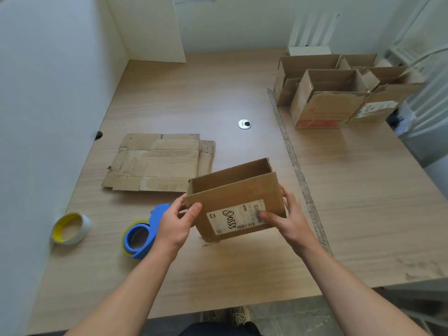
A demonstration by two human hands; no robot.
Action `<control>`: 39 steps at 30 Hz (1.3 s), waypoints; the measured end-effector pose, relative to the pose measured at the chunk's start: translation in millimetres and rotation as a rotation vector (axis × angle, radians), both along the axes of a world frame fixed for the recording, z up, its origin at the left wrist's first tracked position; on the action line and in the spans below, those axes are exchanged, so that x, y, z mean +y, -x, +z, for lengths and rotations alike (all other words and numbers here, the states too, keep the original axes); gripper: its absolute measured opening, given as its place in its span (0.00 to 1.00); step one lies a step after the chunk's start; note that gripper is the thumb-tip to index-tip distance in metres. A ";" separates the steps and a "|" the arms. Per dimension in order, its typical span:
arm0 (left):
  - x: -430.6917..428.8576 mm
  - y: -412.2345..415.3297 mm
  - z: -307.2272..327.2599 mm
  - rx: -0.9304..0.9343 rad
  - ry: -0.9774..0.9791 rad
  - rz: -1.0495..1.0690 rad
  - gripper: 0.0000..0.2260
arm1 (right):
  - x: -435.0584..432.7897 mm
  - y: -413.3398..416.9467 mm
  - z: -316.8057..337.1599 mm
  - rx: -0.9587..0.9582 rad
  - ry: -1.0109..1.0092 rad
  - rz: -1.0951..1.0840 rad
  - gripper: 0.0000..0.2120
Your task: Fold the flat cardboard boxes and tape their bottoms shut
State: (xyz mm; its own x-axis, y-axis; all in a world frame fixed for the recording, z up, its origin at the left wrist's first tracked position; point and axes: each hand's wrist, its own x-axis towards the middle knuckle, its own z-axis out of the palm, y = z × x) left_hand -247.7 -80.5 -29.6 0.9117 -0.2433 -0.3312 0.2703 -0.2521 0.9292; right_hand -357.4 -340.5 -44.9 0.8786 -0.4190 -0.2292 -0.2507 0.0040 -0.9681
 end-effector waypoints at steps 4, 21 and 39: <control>-0.9 -15.1 13.9 0.013 0.021 -0.037 0.10 | 6.8 -5.7 16.0 -0.053 -0.035 -0.035 0.39; -108.6 -59.4 65.3 -0.808 -0.674 -0.735 0.22 | -82.2 62.1 38.9 -0.081 0.030 -0.497 0.33; -464.7 -24.1 94.0 -1.125 -0.985 -0.863 0.13 | -432.1 87.6 30.2 -0.086 0.085 -0.502 0.33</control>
